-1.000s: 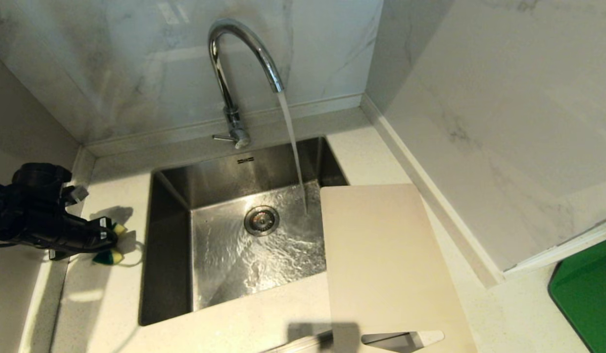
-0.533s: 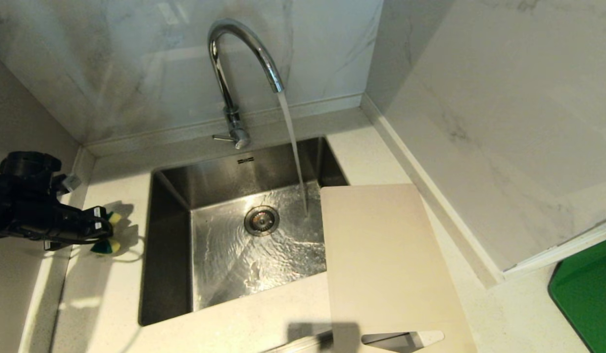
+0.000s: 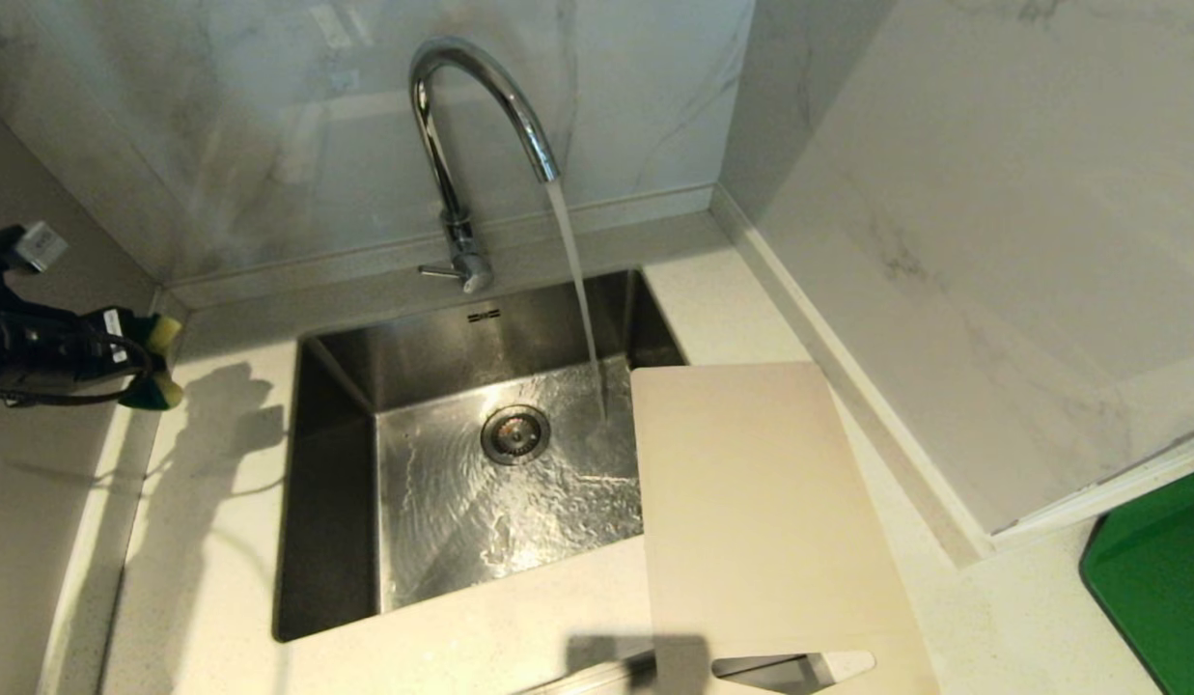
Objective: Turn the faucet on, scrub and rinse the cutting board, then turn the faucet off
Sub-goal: Pick up the cutting board
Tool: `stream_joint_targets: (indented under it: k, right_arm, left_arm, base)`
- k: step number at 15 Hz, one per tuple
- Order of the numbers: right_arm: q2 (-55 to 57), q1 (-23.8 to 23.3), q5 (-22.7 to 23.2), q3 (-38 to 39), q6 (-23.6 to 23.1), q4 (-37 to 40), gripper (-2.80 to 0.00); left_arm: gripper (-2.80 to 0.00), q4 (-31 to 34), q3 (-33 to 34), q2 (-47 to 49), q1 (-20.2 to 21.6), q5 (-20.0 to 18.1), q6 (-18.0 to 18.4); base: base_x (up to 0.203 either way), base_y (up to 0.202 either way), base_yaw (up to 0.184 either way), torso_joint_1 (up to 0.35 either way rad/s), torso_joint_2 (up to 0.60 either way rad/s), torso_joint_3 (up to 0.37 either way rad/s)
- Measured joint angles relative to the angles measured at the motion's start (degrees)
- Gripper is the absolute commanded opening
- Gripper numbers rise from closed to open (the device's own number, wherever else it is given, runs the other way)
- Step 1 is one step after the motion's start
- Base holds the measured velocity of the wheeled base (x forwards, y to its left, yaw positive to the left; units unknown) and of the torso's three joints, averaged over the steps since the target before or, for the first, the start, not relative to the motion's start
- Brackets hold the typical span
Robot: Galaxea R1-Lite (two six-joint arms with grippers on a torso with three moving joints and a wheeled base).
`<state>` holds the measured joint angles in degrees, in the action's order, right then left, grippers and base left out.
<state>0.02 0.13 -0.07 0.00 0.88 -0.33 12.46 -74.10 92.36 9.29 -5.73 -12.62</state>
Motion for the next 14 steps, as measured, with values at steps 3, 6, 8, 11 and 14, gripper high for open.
stream_joint_targets:
  k: [3,6,8,11,14]
  right_arm:
    - [0.0,0.0,-0.02,0.0,0.0,0.02,-2.8]
    - [0.0,0.02,-0.02,0.0,0.02,0.02,-2.8]
    - [0.0,0.02,-0.03,0.0,-0.01,0.01,-2.8]
    - [0.0,0.0,-0.02,0.0,0.0,0.0,-2.8]
    - [0.0,0.0,0.0,0.0,0.0,0.0,-2.8]
  left_arm:
    - [-2.8,3.28,-1.92,-6.86,-0.04,-0.11,0.77]
    - [-2.8,3.41,-0.45,-14.59,-0.43,-0.2,3.13]
    - [-2.8,1.97,3.67,-20.3,-0.63,-0.05,4.28]
    - [-2.8,-4.22,15.8,-28.19,-0.65,0.06,5.36]
    - [-2.8,-10.95,29.32,-37.27,-0.65,0.0,5.92]
  base:
    - [0.0,0.0,0.0,0.0,0.0,0.0]
    - [0.0,0.0,0.0,0.0,0.0,0.0]
    - [0.0,0.0,0.0,0.0,0.0,0.0]
    - [0.0,0.0,0.0,0.0,0.0,0.0]
    - [0.0,0.0,0.0,0.0,0.0,0.0]
